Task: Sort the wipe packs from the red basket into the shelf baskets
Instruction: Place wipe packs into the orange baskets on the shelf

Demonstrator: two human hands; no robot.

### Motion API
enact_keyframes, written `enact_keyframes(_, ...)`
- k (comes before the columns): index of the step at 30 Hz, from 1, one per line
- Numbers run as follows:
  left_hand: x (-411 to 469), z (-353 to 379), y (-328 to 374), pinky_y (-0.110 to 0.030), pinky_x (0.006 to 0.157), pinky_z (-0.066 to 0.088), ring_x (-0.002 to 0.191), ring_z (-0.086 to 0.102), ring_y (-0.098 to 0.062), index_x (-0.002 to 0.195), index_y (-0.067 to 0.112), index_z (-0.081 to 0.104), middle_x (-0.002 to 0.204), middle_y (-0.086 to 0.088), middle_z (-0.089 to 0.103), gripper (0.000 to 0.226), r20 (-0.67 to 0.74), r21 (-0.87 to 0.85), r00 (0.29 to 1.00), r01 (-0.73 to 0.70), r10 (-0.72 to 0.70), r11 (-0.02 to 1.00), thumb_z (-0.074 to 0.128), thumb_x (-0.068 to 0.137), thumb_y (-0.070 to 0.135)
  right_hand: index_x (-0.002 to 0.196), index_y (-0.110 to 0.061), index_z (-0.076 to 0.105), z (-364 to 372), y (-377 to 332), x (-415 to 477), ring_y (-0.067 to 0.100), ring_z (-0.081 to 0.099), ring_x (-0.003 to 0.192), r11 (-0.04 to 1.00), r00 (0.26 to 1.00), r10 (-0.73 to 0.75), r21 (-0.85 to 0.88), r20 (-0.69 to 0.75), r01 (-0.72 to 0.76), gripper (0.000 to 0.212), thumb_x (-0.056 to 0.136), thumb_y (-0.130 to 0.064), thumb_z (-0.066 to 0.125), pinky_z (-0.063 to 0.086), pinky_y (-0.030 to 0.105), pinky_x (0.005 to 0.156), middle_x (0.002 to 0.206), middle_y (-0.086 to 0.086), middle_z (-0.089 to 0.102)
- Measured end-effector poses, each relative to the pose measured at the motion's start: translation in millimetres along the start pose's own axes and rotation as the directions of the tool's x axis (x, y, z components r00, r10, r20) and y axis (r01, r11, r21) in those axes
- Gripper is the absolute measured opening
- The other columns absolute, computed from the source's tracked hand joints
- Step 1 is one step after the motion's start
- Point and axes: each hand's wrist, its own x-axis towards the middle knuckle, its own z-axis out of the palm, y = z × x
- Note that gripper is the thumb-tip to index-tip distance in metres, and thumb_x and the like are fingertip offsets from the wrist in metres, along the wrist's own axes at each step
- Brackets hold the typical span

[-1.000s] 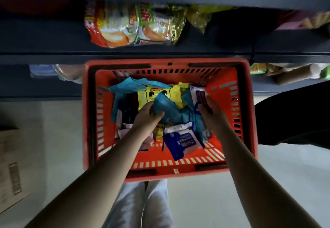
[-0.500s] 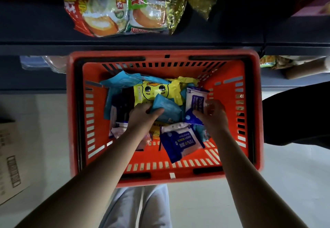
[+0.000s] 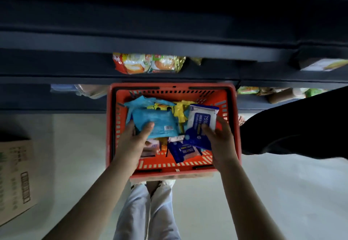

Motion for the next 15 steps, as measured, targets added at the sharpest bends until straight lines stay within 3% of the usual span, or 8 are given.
enact_keyframes(6, -87, -19, 101, -0.036, 0.060, 0.056, 0.101, 0.070, -0.026, 0.125, 0.032, 0.053, 0.114, -0.004, 0.068, 0.052, 0.021, -0.095, 0.991, -0.127, 0.130, 0.987, 0.076, 0.079, 0.024, 0.124, -0.026, 0.057, 5, -112, -101, 0.025, 0.072, 0.096, 0.986, 0.977, -0.154, -0.036, 0.146, 0.161, 0.030, 0.095, -0.018, 0.061, 0.060, 0.042, 0.076, 0.111, 0.006, 0.071)
enact_keyframes(8, -119, -25, 135, -0.031, 0.057, 0.057, 0.096, 0.071, -0.020, 0.132, 0.040, 0.045, 0.111, 0.007, 0.068, 0.066, 0.026, -0.137, 0.985, -0.165, 0.170, 0.977, 0.074, 0.075, 0.025, 0.122, -0.031, 0.057, 11, -150, -134, 0.020, 0.072, 0.095, 0.979, 0.967, -0.194, -0.024, 0.168, 0.201, 0.029, 0.095, -0.022, 0.062, 0.060, 0.034, 0.071, 0.109, 0.000, 0.072)
enact_keyframes(10, -142, -30, 166, -0.026, 0.059, 0.056, 0.096, 0.070, -0.018, 0.133, 0.041, 0.043, 0.115, 0.007, 0.065, 0.066, 0.027, -0.169, 0.981, -0.185, 0.192, 0.968, 0.073, 0.077, 0.025, 0.118, -0.034, 0.057, 19, -180, -157, 0.017, 0.072, 0.096, 0.971, 0.957, -0.238, 0.006, 0.164, 0.240, 0.030, 0.092, -0.019, 0.065, 0.059, 0.031, 0.070, 0.109, -0.002, 0.072)
enact_keyframes(12, -159, -38, 194, -0.024, 0.060, 0.055, 0.093, 0.070, -0.017, 0.123, 0.039, 0.052, 0.119, 0.000, 0.062, 0.052, 0.035, -0.209, 0.976, -0.203, 0.215, 0.957, 0.072, 0.078, 0.020, 0.115, -0.026, 0.057, 29, -206, -173, 0.019, 0.071, 0.097, 0.962, 0.950, -0.273, 0.041, 0.153, 0.270, 0.035, 0.087, -0.009, 0.070, 0.059, 0.034, 0.077, 0.107, 0.001, 0.073)
enact_keyframes(15, -176, -59, 236, -0.023, 0.060, 0.054, 0.085, 0.072, -0.013, 0.118, 0.032, 0.054, 0.117, -0.004, 0.062, 0.055, 0.038, -0.286, 0.964, -0.242, 0.264, 0.927, 0.075, 0.068, 0.023, 0.118, -0.020, 0.056, 46, -239, -190, 0.021, 0.070, 0.100, 0.949, 0.932, -0.314, 0.094, 0.179, 0.301, 0.040, 0.084, -0.009, 0.073, 0.056, 0.040, 0.086, 0.109, 0.003, 0.073)
